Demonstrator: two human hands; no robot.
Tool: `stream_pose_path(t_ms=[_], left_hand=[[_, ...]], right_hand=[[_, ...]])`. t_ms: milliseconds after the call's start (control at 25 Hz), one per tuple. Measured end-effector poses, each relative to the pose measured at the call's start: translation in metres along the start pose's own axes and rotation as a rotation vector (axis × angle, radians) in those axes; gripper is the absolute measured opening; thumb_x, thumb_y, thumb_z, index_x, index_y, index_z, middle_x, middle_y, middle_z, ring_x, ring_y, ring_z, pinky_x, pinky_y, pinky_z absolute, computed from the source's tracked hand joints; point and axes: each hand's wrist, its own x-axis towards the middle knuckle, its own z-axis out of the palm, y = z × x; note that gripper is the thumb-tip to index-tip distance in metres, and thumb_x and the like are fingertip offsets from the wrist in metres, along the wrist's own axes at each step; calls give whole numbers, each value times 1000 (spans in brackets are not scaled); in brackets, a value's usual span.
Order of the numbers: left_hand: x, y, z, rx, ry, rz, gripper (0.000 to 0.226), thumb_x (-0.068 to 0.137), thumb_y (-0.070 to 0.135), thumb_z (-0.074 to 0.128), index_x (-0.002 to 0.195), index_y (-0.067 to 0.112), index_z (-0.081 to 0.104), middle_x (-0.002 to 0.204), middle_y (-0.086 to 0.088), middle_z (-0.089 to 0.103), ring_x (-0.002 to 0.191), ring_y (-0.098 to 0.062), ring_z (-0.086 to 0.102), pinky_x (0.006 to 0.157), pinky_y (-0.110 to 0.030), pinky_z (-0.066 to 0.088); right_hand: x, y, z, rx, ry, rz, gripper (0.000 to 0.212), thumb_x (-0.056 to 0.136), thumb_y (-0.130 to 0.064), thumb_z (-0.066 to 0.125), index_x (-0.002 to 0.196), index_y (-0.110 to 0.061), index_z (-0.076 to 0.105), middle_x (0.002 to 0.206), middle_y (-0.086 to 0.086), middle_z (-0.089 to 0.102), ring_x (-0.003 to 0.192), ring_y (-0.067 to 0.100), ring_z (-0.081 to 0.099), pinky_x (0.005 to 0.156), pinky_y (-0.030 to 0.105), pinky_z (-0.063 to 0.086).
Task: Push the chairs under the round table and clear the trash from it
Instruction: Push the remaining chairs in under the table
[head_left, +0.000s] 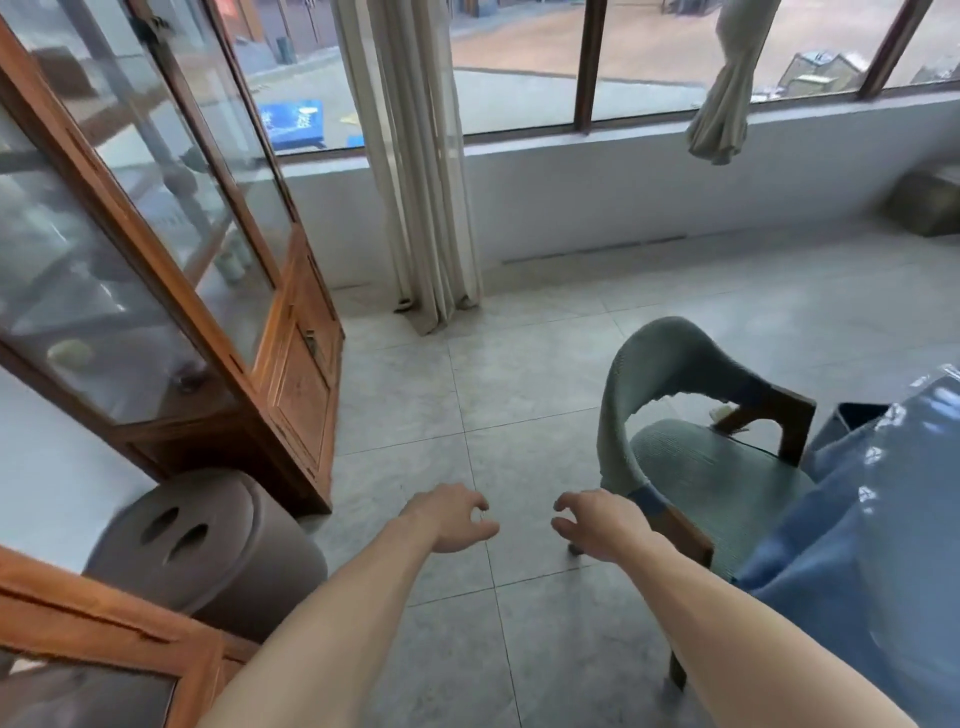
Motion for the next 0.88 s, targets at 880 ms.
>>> stream_pose_path(t_ms=[880], left_hand=[[319,-142,-247,94,-24,184,60,89,63,45,141,33,47,146,3,47,133,-22,44,104,-42,39]], right_hand=[[334,-28,-174,7,113,239,43,99,-51,41,138,-33,49,136,-4,58,122,19,55,89,36,48]])
